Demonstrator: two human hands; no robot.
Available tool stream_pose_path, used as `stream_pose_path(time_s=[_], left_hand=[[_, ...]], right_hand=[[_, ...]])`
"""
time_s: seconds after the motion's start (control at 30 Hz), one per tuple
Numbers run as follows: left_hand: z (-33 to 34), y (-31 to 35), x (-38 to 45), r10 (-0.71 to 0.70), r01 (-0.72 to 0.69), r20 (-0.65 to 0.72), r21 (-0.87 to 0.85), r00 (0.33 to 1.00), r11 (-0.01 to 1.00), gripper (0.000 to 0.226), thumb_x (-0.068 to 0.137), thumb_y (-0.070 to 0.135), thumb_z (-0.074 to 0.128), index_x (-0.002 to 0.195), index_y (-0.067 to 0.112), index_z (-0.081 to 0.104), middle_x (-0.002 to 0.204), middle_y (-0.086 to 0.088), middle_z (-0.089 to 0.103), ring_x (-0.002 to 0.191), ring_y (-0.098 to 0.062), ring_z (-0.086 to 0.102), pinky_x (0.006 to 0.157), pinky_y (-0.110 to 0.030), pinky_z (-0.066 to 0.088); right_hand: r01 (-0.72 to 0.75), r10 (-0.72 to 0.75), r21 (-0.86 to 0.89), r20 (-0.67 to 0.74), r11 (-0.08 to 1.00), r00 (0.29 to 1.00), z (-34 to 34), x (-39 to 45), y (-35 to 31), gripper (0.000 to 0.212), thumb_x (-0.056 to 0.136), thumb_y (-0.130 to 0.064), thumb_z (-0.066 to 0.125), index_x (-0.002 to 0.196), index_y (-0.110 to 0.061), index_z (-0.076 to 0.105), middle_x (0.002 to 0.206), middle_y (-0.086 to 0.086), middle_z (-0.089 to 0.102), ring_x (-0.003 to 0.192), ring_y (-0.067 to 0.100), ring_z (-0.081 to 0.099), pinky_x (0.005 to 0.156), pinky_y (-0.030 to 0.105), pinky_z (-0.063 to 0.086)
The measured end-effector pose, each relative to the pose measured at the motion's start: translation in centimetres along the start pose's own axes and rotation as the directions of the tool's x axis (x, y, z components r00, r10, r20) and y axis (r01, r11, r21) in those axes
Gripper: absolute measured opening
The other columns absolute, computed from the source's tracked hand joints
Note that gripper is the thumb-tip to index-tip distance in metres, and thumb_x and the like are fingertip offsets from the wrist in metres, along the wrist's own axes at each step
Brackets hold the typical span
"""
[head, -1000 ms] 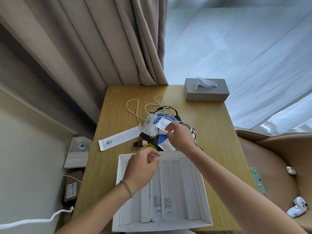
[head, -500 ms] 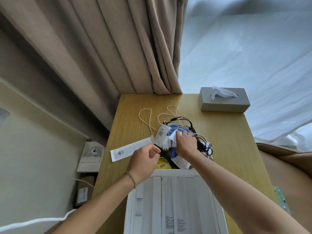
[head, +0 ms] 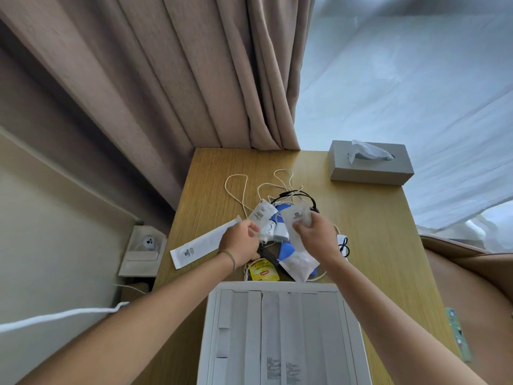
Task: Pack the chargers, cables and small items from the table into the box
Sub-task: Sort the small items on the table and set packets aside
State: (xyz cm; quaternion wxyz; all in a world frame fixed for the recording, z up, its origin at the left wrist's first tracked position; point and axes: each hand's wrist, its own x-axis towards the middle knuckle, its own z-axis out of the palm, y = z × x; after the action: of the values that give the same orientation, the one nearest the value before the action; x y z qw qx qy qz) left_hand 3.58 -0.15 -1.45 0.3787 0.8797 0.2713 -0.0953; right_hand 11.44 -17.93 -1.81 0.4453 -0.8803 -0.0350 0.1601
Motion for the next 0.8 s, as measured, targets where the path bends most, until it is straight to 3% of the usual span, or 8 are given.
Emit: stream_pose_path(time_s=[0.13, 0.27, 0.4, 0.5, 0.63, 0.8], left_hand=[[1.2, 0.3, 2.8, -0.005, 0.005, -0.003, 0.082, 1.000, 0.997, 0.036, 0.089, 0.014, 0.056, 0.123, 0.023, 0.056, 0.122, -0.005, 0.061, 0.105, -0.025, 0.059, 0.082, -0.033, 0.051], [2.4, 0.7, 5.3, -0.002, 0.005, -0.025, 0.125, 1.000, 0.992, 0.050, 0.088, 0.020, 0.060, 0.136, 0.023, 0.045, 0.133, -0.008, 0.055, 0.117, -0.028, 0.052, 0.085, -0.036, 0.047], [3.5, 0.7, 7.1, -0.053, 0.054, -0.011, 0.151, 0.999, 0.987, 0.064, 0.087, 0.029, 0.064, 0.143, 0.025, 0.034, 0.136, -0.010, 0.050, 0.122, -0.030, 0.049, 0.089, -0.039, 0.045], [3.9, 0.4, 7.9, -0.052, 0.051, -0.001, 0.211, 0.999, 0.976, 0.070, 0.084, 0.033, 0.067, 0.145, 0.025, 0.032, 0.136, -0.010, 0.053, 0.119, -0.031, 0.053, 0.091, -0.042, 0.049], [3.9, 0.4, 8.6, -0.037, 0.041, -0.021, 0.247, 0.999, 0.968, 0.062, 0.084, 0.034, 0.066, 0.139, 0.025, 0.041, 0.126, -0.009, 0.060, 0.108, -0.032, 0.060, 0.081, -0.038, 0.051], [3.4, 0.0, 8.8, -0.030, 0.057, -0.104, 0.268, 0.994, 0.962, 0.033, 0.094, 0.019, 0.054, 0.127, 0.019, 0.055, 0.110, -0.010, 0.069, 0.081, -0.029, 0.056, 0.067, -0.034, 0.043]], right_hand=[[-0.067, 0.063, 0.235, 0.027, 0.970, 0.998, -1.3, -1.5, -0.3, 0.005, 0.096, -0.019, 0.067, 0.094, -0.015, 0.068, 0.091, 0.008, 0.073, 0.080, 0.025, 0.071, 0.067, 0.040, 0.060], [-0.102, 0.099, 0.301, 0.024, 0.948, 0.995, -2.0, -2.7, -0.5, 0.003, 0.096, -0.019, 0.066, 0.093, -0.017, 0.066, 0.089, 0.005, 0.072, 0.076, 0.016, 0.069, 0.058, 0.025, 0.054], [-0.121, 0.125, 0.336, 0.011, 0.934, 0.992, -2.2, -4.1, -0.3, 0.017, 0.095, -0.018, 0.067, 0.081, -0.027, 0.065, 0.080, -0.007, 0.072, 0.070, 0.009, 0.069, 0.058, 0.024, 0.055], [-0.127, 0.128, 0.386, 0.024, 0.914, 0.992, -2.3, -4.9, -0.1, 0.014, 0.095, -0.018, 0.067, 0.083, -0.026, 0.067, 0.079, -0.008, 0.074, 0.065, 0.002, 0.069, 0.057, 0.022, 0.056], [-0.167, 0.151, 0.489, 0.071, 0.856, 0.986, -2.6, -6.1, 0.2, 0.007, 0.097, -0.019, 0.065, 0.097, -0.022, 0.072, 0.085, -0.006, 0.077, 0.070, 0.001, 0.071, 0.055, 0.017, 0.052], [-0.229, 0.191, 0.508, 0.126, 0.830, 0.973, -3.6, -7.8, 0.5, 0.016, 0.096, -0.012, 0.061, 0.103, -0.022, 0.072, 0.090, -0.003, 0.078, 0.077, 0.011, 0.073, 0.057, 0.024, 0.056]])
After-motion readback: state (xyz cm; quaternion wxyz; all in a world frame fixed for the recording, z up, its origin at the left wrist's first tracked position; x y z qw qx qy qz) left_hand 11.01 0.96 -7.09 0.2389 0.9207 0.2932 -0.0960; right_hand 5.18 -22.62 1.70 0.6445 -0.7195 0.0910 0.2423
